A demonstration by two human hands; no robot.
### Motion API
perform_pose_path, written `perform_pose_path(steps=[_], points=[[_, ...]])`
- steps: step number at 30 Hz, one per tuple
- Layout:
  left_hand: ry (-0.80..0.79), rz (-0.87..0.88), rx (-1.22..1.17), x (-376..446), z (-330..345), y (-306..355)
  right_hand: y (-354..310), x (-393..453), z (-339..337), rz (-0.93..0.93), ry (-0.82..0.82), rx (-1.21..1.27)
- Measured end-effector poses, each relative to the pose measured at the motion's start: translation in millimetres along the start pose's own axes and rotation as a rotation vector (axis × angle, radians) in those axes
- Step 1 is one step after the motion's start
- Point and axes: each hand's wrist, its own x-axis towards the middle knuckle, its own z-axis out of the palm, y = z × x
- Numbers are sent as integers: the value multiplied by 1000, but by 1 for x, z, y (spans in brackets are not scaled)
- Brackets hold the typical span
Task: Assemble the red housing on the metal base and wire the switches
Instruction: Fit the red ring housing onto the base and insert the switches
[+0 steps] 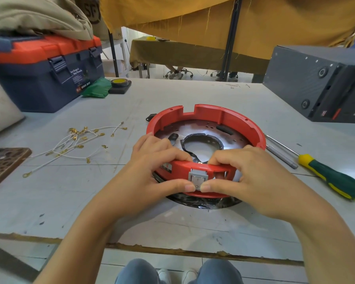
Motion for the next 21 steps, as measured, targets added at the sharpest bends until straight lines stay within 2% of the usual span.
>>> perform_pose_path(steps=[4,21], points=[[-48,10,12,0,-4,-1,1,0,0,-19,-19,-35],[34,17,1,1,3,-2,1,2,1,-33,19,31]])
